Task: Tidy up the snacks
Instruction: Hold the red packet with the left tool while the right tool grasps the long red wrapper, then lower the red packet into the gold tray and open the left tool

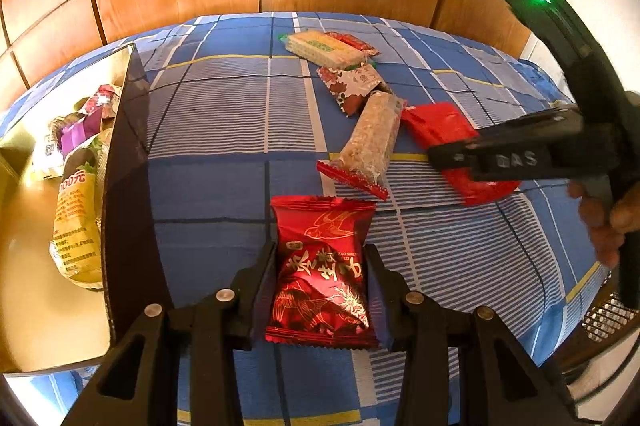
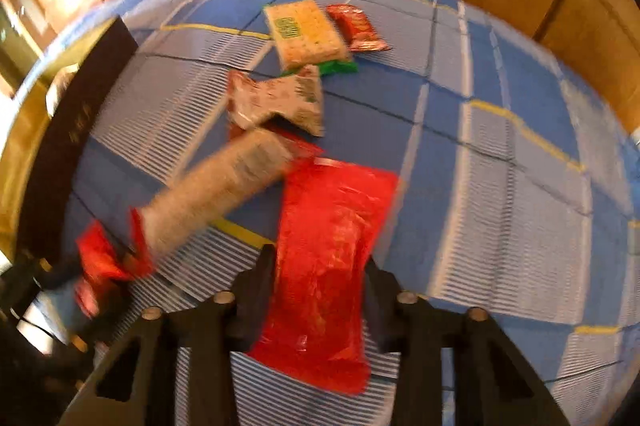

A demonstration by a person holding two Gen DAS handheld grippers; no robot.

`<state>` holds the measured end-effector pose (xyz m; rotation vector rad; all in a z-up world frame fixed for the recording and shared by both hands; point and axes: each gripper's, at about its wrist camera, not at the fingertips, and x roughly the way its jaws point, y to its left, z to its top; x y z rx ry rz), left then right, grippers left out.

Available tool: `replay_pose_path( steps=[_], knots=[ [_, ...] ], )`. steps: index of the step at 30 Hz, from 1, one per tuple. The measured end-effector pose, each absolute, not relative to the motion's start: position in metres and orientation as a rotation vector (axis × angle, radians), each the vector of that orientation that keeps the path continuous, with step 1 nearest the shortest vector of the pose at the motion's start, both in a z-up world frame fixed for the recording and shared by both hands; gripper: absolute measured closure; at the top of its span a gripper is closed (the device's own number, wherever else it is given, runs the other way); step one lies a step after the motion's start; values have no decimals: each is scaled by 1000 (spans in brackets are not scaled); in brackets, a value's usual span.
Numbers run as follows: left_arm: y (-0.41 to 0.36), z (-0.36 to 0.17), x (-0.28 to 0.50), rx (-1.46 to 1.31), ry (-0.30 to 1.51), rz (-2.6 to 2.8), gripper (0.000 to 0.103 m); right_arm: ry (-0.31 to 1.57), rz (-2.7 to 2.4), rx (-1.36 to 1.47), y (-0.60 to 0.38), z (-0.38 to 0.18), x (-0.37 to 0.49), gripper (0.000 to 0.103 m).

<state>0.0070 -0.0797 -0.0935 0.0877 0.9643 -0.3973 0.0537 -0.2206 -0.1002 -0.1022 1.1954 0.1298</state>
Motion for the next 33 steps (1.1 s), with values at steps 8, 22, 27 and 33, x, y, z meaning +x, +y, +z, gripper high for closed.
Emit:
replay_pose_path(
  steps=[8, 22, 27, 33],
  knots=[
    [-82, -94, 8, 94, 954, -389, 61, 1203, 203, -140, -268, -108, 40, 64],
    [-37, -29, 8, -123, 877, -427, 62, 1100, 186, -191, -272, -106, 12, 64],
    [20, 3, 20, -242, 806, -317, 62, 1086, 192, -172, -270, -108, 16, 64],
    [101, -18, 45, -363, 912, -44, 62, 1077, 194, -153, -272, -108, 16, 63]
  ],
)
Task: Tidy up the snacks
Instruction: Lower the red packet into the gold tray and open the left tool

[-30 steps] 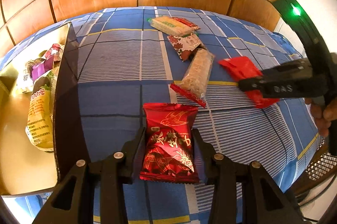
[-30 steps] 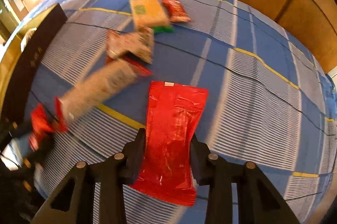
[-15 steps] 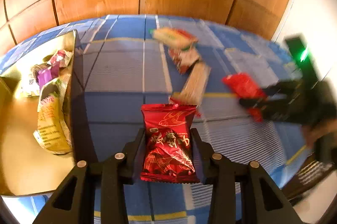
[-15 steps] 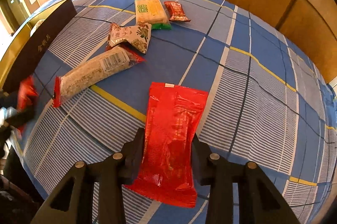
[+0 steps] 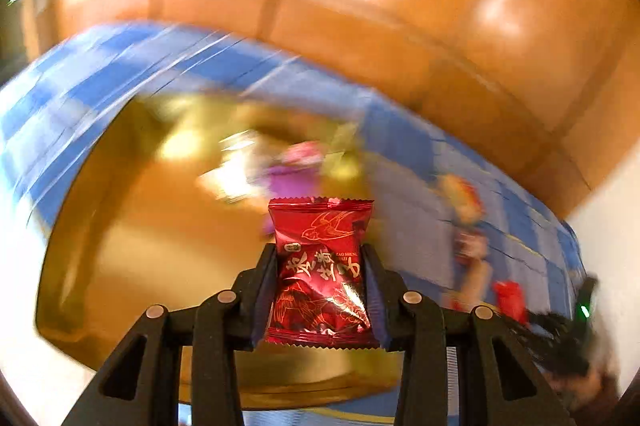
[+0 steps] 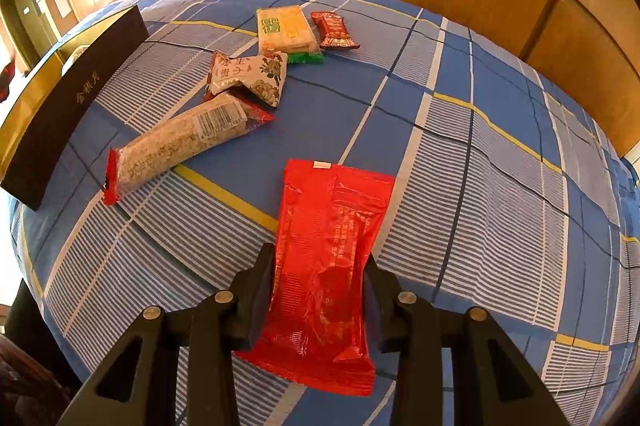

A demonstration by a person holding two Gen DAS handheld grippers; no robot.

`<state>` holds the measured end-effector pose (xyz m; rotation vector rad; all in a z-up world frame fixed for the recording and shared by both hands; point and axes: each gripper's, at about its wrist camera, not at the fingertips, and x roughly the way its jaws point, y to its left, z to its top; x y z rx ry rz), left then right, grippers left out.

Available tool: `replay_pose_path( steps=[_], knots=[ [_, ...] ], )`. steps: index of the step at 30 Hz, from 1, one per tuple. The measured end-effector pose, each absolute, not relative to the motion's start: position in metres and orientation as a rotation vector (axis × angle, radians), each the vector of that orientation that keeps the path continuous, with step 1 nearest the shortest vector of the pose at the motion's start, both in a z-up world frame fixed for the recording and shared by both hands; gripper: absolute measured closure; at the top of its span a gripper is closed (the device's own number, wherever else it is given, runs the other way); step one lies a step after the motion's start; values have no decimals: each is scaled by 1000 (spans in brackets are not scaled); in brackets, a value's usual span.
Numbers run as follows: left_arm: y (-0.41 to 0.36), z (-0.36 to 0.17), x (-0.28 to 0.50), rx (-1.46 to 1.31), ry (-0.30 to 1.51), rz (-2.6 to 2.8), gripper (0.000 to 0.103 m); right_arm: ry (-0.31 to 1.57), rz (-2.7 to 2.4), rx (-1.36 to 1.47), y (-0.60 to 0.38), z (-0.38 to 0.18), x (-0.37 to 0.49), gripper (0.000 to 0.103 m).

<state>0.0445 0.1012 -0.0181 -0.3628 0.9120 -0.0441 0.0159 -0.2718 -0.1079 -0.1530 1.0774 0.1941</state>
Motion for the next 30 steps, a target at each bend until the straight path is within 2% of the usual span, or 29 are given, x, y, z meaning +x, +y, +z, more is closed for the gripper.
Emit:
replay_pose_path(
  steps=[6, 12, 16, 18, 22, 30],
  knots=[
    [154, -58, 77, -458, 1062, 78, 62, 1071, 189, -135, -272, -108, 16, 63],
    [147, -84, 126, -402, 1147, 90, 62, 1072, 175, -120, -272, -108, 17, 63],
    [137, -85, 144, -398, 1118, 76, 59, 1073, 167, -112, -272, -109, 17, 63],
    [135, -84, 148, -400, 1114, 66, 55, 1074, 167, -111, -272, -109, 18, 63],
    [134, -72, 133, -384, 1077, 79, 33, 1069, 169, -103, -273, -109, 18, 63],
    [127, -46, 86, -295, 953, 168, 32, 1053, 161, -94, -272, -109, 15, 63]
  ],
)
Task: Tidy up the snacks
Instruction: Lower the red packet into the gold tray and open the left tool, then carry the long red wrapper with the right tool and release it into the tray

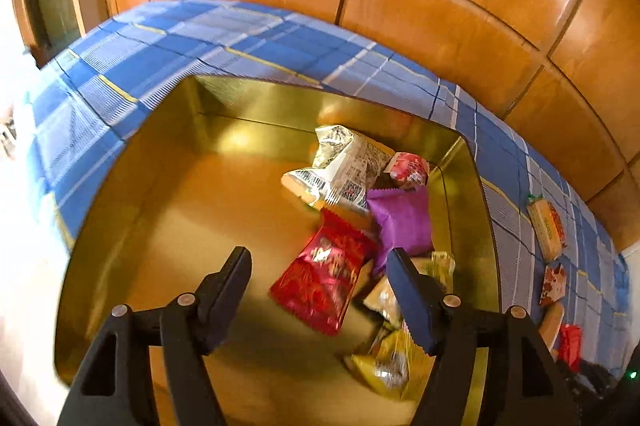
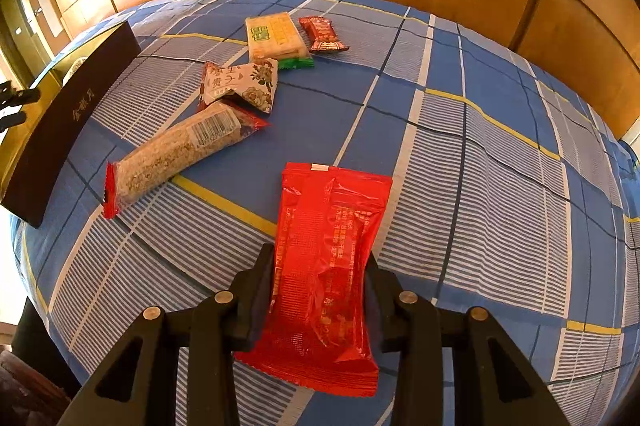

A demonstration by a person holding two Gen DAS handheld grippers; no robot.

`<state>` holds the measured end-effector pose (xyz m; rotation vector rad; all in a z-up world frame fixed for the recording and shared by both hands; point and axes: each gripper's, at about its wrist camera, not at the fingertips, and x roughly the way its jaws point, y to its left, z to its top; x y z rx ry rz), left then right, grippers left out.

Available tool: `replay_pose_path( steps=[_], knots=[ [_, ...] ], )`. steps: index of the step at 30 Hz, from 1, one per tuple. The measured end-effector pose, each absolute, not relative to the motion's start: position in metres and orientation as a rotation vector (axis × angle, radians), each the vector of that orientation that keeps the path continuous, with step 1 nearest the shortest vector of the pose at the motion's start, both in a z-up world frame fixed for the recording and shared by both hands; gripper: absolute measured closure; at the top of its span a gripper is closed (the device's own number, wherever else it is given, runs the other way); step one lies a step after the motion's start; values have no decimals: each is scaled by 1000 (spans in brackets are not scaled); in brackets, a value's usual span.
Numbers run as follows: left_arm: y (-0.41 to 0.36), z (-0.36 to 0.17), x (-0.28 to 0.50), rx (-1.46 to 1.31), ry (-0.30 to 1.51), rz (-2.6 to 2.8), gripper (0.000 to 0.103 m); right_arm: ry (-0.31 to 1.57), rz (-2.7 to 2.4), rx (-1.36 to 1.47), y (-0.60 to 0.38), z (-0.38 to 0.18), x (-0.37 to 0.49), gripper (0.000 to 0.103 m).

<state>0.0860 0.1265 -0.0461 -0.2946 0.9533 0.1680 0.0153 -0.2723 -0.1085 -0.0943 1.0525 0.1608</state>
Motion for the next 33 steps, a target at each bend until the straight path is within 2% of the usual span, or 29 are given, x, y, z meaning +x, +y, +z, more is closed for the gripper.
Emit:
replay_pose_path(
  steps=[12, 33],
  knots=[
    [101, -25, 35, -194, 850, 162, 32, 1019, 141, -85, -272, -106, 11, 63],
    [110, -37, 14, -233, 881, 176, 32, 997, 101, -75, -269, -105, 7, 63]
  ],
)
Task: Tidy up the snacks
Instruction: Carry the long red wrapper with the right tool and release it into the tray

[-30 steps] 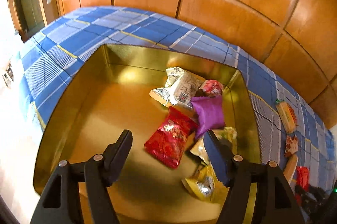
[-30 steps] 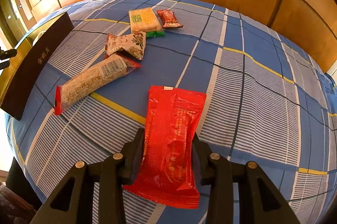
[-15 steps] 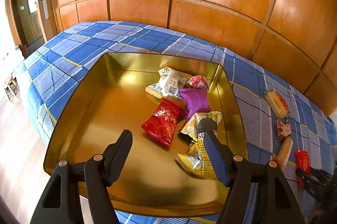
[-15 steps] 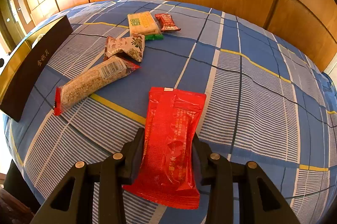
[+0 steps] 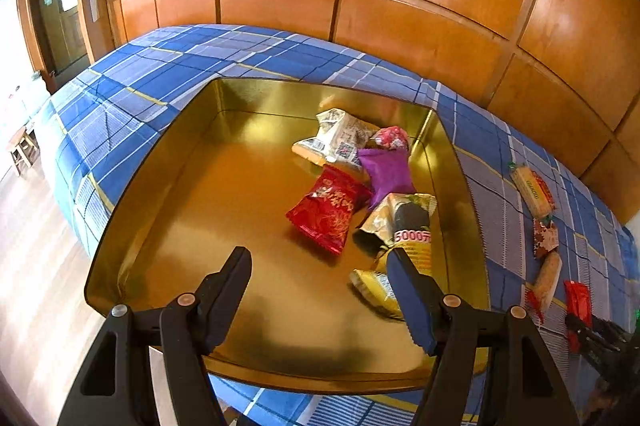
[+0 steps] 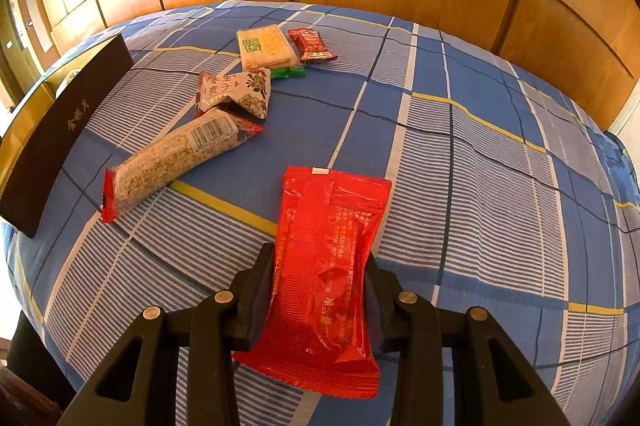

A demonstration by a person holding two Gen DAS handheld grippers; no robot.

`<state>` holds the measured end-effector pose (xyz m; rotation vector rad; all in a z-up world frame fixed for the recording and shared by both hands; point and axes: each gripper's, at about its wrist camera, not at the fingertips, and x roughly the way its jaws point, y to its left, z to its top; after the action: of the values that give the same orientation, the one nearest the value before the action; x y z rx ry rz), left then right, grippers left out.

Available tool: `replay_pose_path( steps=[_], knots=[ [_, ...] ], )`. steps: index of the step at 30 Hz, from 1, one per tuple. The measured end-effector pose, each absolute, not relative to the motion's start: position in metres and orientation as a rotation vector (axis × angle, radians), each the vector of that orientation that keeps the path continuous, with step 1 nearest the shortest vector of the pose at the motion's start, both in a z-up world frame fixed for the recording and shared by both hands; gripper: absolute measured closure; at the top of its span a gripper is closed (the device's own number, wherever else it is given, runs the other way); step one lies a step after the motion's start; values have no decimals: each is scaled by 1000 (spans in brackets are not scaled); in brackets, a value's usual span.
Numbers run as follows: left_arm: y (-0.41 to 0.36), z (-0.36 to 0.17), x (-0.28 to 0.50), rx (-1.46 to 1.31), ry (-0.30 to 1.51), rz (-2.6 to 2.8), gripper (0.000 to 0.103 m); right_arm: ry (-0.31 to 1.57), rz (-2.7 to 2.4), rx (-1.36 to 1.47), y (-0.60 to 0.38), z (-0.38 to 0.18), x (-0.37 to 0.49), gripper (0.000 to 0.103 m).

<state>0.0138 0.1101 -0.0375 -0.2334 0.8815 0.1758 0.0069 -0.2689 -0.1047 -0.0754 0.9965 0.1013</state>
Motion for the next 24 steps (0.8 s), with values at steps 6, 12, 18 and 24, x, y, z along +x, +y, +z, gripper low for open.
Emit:
replay_pose_path(
  steps=[6, 12, 18, 24],
  knots=[
    [122, -38, 10, -252, 876, 204, 32, 1007, 77, -42, -269, -102, 6, 65],
    [146, -37, 5, -290, 857, 261, 32, 987, 143, 6, -256, -80, 4, 66],
    [168, -36, -1, -318, 836, 315, 32, 905, 357, -32, -199, -40, 10, 66],
    [183, -34, -7, -336, 823, 345, 32, 834, 660, -123, -95, -5, 16, 65]
  ],
)
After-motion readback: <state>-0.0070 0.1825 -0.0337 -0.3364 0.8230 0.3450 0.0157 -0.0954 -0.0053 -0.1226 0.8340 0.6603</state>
